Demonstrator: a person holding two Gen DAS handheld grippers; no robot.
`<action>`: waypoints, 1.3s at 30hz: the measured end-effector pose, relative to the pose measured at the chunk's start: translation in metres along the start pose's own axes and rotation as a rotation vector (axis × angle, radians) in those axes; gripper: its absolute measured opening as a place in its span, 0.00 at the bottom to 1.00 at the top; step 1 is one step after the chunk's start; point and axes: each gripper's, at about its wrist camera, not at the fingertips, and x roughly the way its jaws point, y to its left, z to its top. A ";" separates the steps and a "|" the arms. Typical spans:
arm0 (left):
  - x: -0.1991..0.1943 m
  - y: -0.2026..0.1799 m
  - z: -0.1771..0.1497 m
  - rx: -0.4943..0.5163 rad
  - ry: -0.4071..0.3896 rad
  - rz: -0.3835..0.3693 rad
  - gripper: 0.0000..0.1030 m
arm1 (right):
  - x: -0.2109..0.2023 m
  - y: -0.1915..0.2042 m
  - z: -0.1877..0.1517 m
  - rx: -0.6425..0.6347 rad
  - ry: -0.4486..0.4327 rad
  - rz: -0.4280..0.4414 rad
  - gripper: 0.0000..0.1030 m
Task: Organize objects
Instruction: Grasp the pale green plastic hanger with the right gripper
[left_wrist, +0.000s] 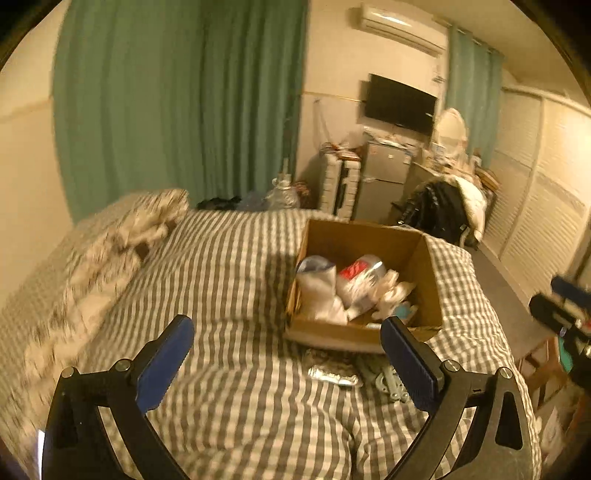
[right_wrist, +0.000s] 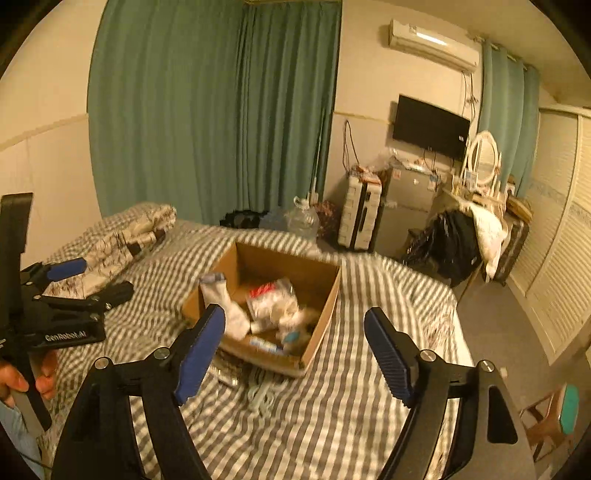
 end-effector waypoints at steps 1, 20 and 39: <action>0.003 0.001 -0.012 -0.018 -0.008 -0.008 1.00 | 0.006 0.001 -0.009 0.010 0.006 0.004 0.75; 0.088 0.016 -0.081 0.005 0.249 0.134 1.00 | 0.190 0.041 -0.107 -0.055 0.462 -0.042 0.75; 0.092 0.023 -0.088 -0.043 0.285 0.106 1.00 | 0.224 0.046 -0.125 -0.092 0.555 -0.042 0.35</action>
